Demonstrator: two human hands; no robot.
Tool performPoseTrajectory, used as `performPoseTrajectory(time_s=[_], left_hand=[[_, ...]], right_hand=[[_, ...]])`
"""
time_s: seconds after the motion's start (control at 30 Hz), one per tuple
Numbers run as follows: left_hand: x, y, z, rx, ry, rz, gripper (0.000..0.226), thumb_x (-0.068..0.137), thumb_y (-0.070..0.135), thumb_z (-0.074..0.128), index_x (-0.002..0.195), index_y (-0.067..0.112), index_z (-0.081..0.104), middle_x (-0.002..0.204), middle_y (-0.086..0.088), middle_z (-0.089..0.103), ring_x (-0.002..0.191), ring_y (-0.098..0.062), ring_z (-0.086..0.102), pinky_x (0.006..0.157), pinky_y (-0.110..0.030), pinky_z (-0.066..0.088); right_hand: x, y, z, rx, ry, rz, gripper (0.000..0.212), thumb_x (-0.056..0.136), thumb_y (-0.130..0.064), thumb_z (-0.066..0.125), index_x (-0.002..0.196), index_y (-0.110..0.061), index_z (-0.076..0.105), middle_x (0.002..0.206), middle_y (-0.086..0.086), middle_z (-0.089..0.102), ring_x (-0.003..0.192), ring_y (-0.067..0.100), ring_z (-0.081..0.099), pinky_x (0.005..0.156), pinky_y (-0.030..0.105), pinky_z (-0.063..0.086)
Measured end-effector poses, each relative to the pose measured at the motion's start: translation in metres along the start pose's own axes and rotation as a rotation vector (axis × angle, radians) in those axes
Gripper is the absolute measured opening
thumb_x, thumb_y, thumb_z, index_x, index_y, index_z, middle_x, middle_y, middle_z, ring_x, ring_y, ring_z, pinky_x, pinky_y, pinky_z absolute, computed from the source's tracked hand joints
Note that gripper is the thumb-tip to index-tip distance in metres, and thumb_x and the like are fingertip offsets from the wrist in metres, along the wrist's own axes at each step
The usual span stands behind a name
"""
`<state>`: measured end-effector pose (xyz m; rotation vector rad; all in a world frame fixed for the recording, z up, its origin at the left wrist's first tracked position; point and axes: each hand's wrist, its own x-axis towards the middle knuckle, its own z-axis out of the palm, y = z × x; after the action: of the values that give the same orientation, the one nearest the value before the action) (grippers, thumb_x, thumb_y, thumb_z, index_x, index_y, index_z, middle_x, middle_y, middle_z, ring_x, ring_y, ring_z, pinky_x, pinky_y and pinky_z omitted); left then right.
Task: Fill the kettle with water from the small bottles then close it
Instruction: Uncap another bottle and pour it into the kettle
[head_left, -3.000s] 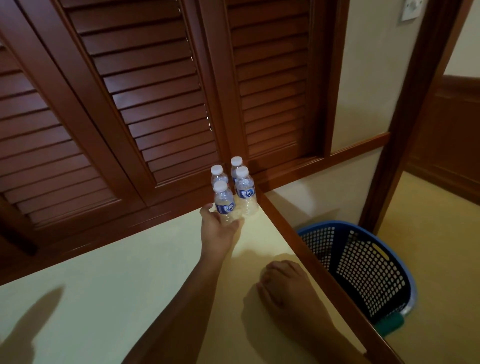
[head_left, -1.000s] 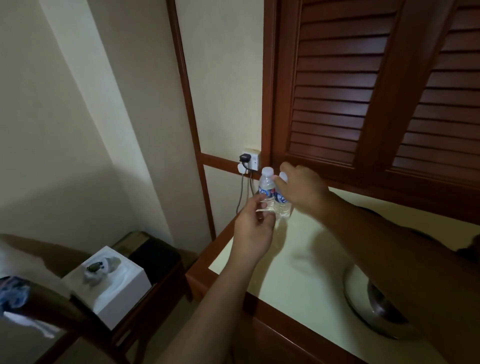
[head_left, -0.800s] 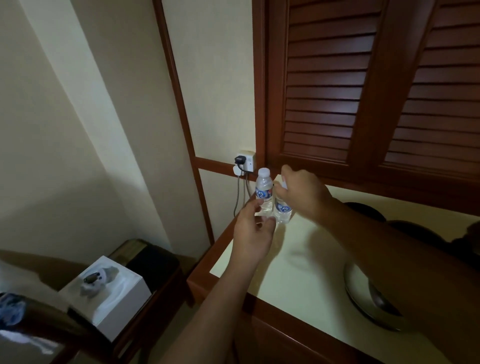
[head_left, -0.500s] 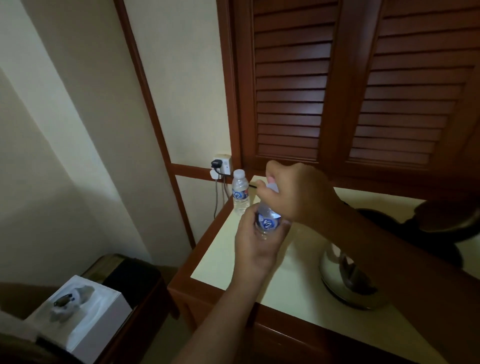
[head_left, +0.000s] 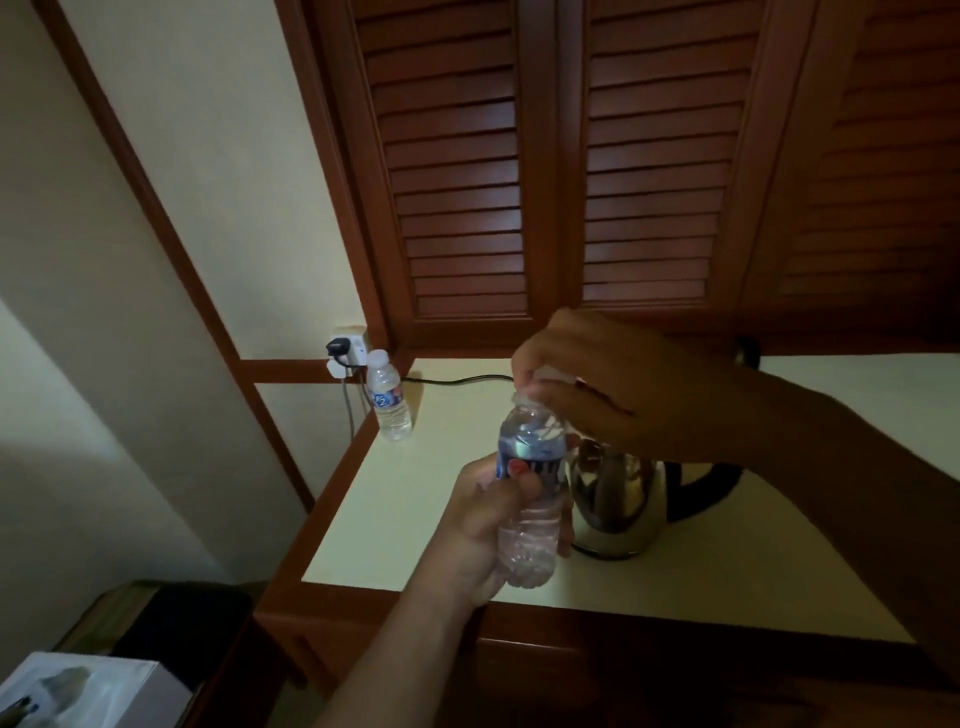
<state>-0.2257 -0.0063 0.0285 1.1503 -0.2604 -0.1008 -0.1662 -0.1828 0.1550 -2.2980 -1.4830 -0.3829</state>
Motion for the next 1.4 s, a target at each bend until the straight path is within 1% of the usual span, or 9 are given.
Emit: performPoseTrajectory(time_s=[0.13,0.3,0.53,0.67,0.8,0.9,1.17,1.27,1.4], left_hand=[[-0.002,-0.007,0.009,0.058,0.074,0.043,0.045,0.074,0.03,0.084,0.112,0.008,0.073,0.086,-0.014,0.067,0.074,-0.027,0.065,0.066,-0.033,0.053],[-0.004,-0.006,0.022,0.207,0.082,0.153,0.025,0.08,0.023,0.079,0.105,0.024,0.077,0.084,0.003,0.072,0.073,-0.012,0.066,0.066,-0.025,0.052],[-0.002,-0.016,0.027,0.314,0.174,0.142,0.036,0.083,0.016,0.079,0.119,0.023,0.075,0.112,-0.008,0.078,0.103,-0.026,0.074,0.087,-0.034,0.059],[-0.004,-0.023,0.034,0.298,0.187,0.129,0.035,0.081,0.018,0.076,0.115,0.027,0.076,0.107,-0.003,0.079,0.097,-0.018,0.075,0.08,-0.027,0.06],[-0.007,-0.032,0.037,0.292,0.185,0.089,0.031,0.085,0.015,0.082,0.113,0.027,0.078,0.106,-0.005,0.079,0.095,-0.02,0.075,0.081,-0.032,0.061],[-0.009,-0.039,0.034,0.293,0.199,0.054,0.04,0.081,0.026,0.083,0.121,0.024,0.075,0.113,-0.009,0.078,0.105,-0.031,0.073,0.089,-0.043,0.059],[-0.008,-0.042,0.041,0.342,0.255,0.075,0.05,0.08,0.027,0.08,0.129,0.02,0.07,0.116,-0.005,0.078,0.108,-0.027,0.073,0.088,-0.038,0.061],[-0.007,-0.037,0.041,0.363,0.253,0.1,0.046,0.083,0.021,0.079,0.129,0.018,0.07,0.116,-0.003,0.078,0.108,-0.023,0.075,0.088,-0.036,0.061],[-0.006,-0.028,0.043,0.428,0.271,0.139,0.038,0.087,0.016,0.078,0.124,0.021,0.073,0.11,0.002,0.08,0.101,-0.014,0.076,0.079,-0.026,0.061]], right_hand=[[-0.034,0.001,-0.011,0.083,0.091,0.174,0.027,0.106,-0.035,0.044,0.131,-0.033,0.053,0.123,-0.016,0.058,0.113,0.001,0.054,0.091,0.021,0.045],[-0.088,-0.009,0.007,0.297,0.288,0.455,0.031,0.096,-0.044,0.049,0.125,-0.039,0.06,0.095,-0.042,0.063,0.096,-0.021,0.058,0.079,-0.001,0.04],[-0.169,-0.005,0.073,0.573,0.677,0.868,0.008,0.092,-0.024,0.072,0.099,-0.026,0.071,0.104,-0.017,0.074,0.1,-0.003,0.069,0.082,0.017,0.052],[-0.202,0.023,0.115,0.253,0.543,0.959,0.009,0.091,-0.027,0.073,0.098,-0.023,0.071,0.096,-0.015,0.073,0.09,-0.007,0.065,0.073,0.003,0.045],[-0.217,0.049,0.146,0.08,0.329,0.9,0.018,0.094,-0.012,0.068,0.111,-0.01,0.076,0.121,0.005,0.072,0.111,0.02,0.067,0.095,0.008,0.036],[-0.219,0.049,0.152,0.063,0.276,0.864,0.017,0.094,-0.008,0.067,0.109,-0.008,0.075,0.121,0.007,0.072,0.108,0.023,0.069,0.095,0.019,0.043],[-0.216,0.052,0.137,0.361,0.394,0.902,0.032,0.098,-0.017,0.061,0.129,-0.019,0.068,0.138,-0.016,0.054,0.126,-0.004,0.05,0.101,0.0,0.032],[-0.219,0.056,0.129,0.199,0.346,0.909,0.039,0.105,-0.031,0.047,0.14,-0.019,0.058,0.148,-0.008,0.047,0.142,0.008,0.036,0.116,0.017,0.022],[-0.225,0.062,0.14,-0.105,-0.039,0.977,0.092,0.092,-0.075,0.007,0.16,-0.014,0.019,0.168,0.003,0.015,0.155,0.019,0.005,0.126,0.041,0.002]])
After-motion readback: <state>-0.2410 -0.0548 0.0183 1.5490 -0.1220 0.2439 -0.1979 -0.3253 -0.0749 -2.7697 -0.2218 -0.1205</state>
